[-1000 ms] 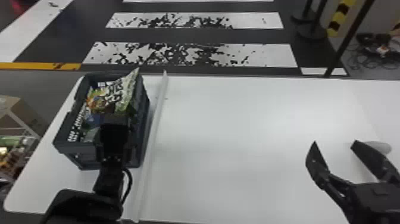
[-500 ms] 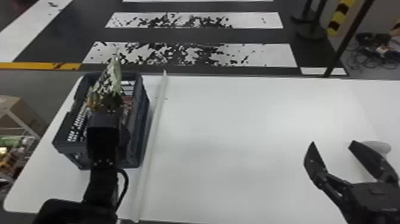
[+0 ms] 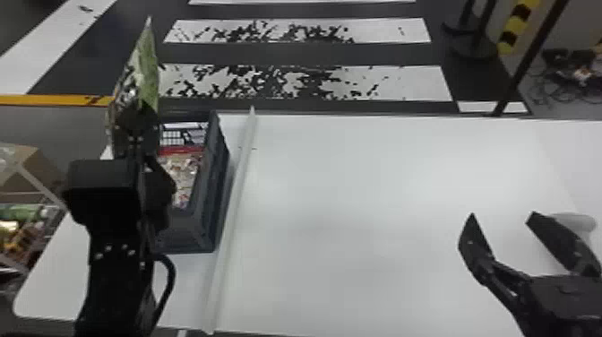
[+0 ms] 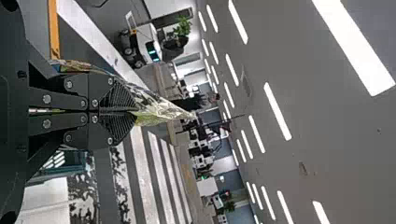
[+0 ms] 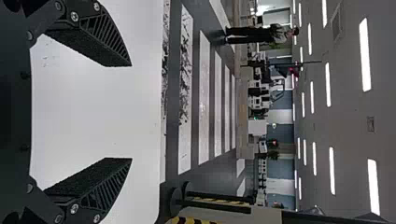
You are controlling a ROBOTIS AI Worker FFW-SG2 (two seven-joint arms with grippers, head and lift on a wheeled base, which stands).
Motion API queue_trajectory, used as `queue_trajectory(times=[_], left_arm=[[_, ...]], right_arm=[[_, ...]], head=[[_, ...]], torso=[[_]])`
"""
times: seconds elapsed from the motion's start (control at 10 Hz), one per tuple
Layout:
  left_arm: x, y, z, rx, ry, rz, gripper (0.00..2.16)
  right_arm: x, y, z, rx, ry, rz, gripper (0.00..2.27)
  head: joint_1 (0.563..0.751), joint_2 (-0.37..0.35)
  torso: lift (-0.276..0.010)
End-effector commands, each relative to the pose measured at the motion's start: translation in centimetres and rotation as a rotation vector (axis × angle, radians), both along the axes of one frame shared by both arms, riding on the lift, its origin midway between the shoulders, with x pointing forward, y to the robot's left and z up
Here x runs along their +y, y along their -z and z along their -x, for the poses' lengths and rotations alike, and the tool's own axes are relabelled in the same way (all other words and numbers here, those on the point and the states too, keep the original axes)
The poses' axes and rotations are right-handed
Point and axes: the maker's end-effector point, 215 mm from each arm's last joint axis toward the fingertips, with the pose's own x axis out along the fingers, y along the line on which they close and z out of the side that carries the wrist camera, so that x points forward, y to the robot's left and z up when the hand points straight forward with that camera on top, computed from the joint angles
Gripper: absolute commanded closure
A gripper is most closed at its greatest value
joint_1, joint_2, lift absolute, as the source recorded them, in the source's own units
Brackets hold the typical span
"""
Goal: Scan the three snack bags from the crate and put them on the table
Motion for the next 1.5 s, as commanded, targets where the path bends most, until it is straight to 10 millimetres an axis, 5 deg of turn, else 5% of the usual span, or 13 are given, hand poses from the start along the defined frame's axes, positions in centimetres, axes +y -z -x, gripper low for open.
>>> queue_trajectory(times=[0.0,0.5,0.9,1.4], left_arm=[[-2.3,-2.6,0.9,-0.035,0.033,-0.019,1.78],[-11.3,-3.8,1.2,-0.007,0.352,0.178,1.78],[-16.9,-0.3,1.6,0.136,0.622,0.515,1.78],[-20.8,8.0,2.6,0.312,0.750,0.837,1.78]], right_arm=[[0.1,-0.1,-0.1,-0.004,-0.001,-0.003,0.17],[-0.7,-0.3,-0.4,-0.012,0.044,0.003,0.17],[-0.8,-0.2,-0.3,-0.011,0.069,0.003,0.17],[0.4,-0.1,-0.5,-0.016,0.116,0.045,0.17]], head=[[0.695,0.061],[0.695,-0.079],[0.695,-0.185],[0.695,-0.243]], torso=[[-0.094],[-0.094],[-0.094],[-0.094]])
